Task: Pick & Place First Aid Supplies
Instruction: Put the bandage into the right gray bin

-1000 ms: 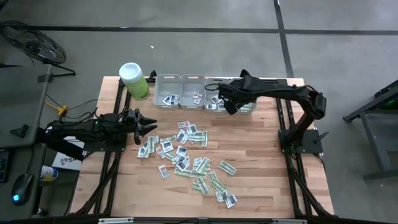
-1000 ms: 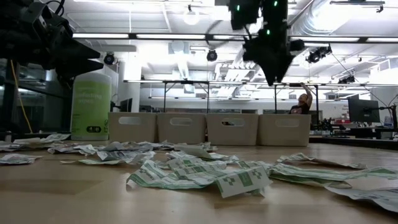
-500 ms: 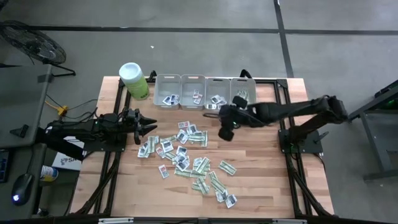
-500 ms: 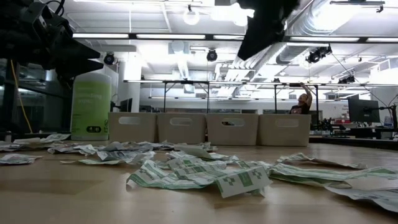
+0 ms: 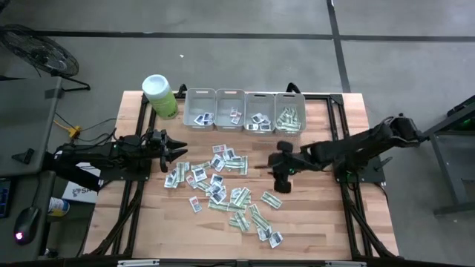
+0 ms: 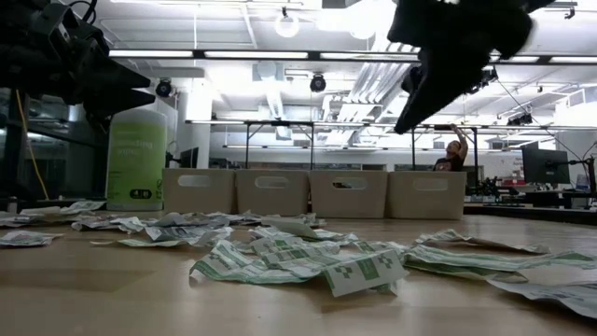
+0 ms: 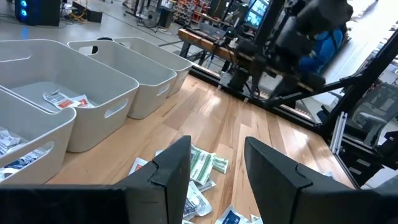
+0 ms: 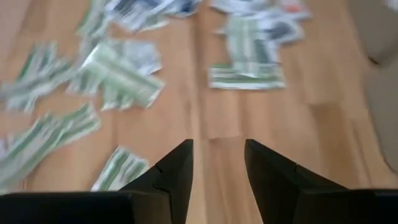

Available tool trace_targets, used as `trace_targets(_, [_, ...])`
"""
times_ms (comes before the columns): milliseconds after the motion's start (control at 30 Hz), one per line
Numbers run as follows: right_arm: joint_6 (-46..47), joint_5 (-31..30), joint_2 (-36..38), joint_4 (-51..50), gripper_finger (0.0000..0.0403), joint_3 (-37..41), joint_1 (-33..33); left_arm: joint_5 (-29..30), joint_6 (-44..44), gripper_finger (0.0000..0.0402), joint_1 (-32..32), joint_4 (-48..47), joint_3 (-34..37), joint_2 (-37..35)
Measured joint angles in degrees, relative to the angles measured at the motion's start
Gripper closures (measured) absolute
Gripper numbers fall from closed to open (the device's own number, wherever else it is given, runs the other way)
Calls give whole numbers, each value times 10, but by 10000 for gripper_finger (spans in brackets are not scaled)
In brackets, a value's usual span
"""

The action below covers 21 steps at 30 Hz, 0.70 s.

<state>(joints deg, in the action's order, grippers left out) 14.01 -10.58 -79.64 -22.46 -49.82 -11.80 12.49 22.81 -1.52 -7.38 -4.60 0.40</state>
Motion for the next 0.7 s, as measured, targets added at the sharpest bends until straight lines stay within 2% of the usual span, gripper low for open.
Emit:
trace_targets(133, [-70,22,-38,42,265,0,-36,0,0,252,0,0,0,0])
trace_targets(300, [-80,54,-88,72,265,0,-71,0,0,252,0,0,0,0])
trace_targets(500, [-104,65,-120,61,265,-5,-95,0,0,252,0,0,0,0])
trace_targets(700, [-164,63,-147,-2,265,-52,-96,0,0,252,0,0,0,0])
